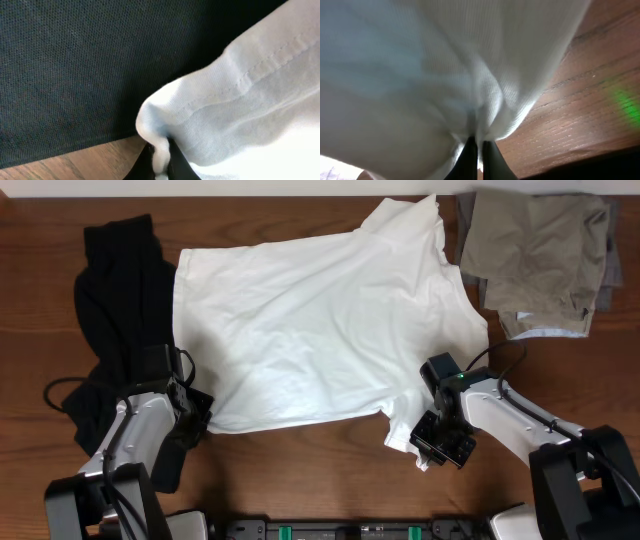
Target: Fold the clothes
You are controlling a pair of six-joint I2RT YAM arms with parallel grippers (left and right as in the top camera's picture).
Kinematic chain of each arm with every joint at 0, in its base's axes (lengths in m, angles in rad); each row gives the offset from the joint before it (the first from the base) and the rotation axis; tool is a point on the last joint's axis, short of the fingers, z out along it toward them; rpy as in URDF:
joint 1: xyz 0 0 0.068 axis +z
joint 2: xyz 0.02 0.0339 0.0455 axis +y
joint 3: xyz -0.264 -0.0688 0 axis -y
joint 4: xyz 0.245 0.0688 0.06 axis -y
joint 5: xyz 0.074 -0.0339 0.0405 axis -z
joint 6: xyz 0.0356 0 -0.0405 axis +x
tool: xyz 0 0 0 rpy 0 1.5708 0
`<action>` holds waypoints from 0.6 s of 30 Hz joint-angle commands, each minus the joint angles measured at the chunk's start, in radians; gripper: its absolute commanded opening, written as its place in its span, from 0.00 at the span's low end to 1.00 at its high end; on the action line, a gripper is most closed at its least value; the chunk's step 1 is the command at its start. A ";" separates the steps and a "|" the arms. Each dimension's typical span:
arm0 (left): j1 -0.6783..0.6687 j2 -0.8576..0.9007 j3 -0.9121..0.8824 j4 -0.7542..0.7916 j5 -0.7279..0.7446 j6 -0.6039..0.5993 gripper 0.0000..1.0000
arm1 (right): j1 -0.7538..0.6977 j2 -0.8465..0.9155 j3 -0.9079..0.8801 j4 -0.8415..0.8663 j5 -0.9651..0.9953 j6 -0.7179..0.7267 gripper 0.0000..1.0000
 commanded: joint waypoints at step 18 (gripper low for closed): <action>0.003 -0.185 0.006 -0.075 -0.021 0.266 0.06 | -0.141 -0.238 0.219 -0.188 0.178 -0.167 0.01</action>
